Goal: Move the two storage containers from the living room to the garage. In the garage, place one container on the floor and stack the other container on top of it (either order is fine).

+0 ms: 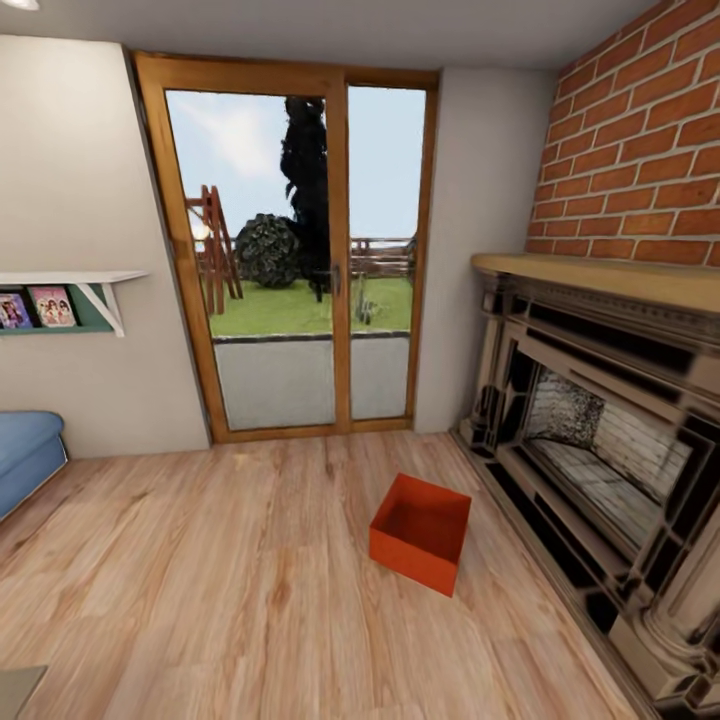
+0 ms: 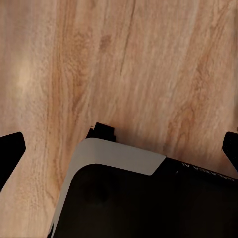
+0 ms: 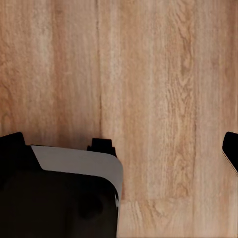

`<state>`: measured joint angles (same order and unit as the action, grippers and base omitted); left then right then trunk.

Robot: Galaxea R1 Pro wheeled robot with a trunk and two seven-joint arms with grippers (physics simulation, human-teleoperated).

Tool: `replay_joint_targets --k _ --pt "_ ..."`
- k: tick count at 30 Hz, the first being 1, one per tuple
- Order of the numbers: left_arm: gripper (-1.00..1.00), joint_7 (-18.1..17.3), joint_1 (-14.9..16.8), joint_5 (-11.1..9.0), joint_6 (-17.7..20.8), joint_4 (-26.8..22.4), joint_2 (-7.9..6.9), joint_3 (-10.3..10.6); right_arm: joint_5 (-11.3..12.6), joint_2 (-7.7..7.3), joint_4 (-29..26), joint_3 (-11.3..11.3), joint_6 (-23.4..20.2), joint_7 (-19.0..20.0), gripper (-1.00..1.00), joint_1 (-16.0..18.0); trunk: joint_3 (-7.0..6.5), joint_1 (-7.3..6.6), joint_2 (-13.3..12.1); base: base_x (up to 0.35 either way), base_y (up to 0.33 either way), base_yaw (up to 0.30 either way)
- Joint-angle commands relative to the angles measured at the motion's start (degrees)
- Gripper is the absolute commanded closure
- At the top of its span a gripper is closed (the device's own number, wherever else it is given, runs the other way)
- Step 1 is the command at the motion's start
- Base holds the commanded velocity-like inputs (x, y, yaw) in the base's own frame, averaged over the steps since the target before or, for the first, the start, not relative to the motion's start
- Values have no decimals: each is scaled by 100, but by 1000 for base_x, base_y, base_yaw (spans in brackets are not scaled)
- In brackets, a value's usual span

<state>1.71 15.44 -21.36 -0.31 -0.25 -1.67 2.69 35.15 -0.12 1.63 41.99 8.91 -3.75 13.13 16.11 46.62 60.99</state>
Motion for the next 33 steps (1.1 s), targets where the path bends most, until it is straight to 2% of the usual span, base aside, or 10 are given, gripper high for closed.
replay_joint_targets --k 1,26,33 --pt "-100 14 3 -35 -4 -2 0 30 36 3 13 46 23 -3 -100 5 7 4 4 322 0 0" --pt "-100 14 3 -35 -21 -2 0 30 36 3 13 46 25 -3 -100 5 7 4 4 322 0 0" --pt "-100 5 -6 -40 -21 15 31 46 52 12 16 37 23 49 -100 5 7 4 4 0 0 0"
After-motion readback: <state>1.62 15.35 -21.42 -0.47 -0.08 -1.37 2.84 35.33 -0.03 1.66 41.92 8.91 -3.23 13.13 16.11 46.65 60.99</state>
